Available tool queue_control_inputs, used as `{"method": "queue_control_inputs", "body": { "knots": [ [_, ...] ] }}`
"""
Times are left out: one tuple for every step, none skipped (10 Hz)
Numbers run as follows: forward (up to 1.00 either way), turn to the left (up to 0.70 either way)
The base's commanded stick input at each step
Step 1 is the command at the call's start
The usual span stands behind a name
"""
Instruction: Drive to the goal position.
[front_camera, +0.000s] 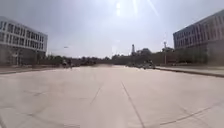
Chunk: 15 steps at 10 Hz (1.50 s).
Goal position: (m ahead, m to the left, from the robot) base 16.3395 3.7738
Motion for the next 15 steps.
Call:
{"method": "queue_control_inputs", "body": {
  "knots": [
    [0.70,0.00],
    [0.70,0.00],
    [0.70,0.00],
    [0.70,0.00],
    [0.70,0.00],
    [0.70,0.00],
    [0.70,0.00],
    [0.70,0.00],
    [0.70,0.00],
    [0.70,0.00],
    [0.70,0.00],
    [0.70,0.00],
    [0.70,0.00],
    [0.70,0.00],
    [0.70,0.00]
  ]
}}
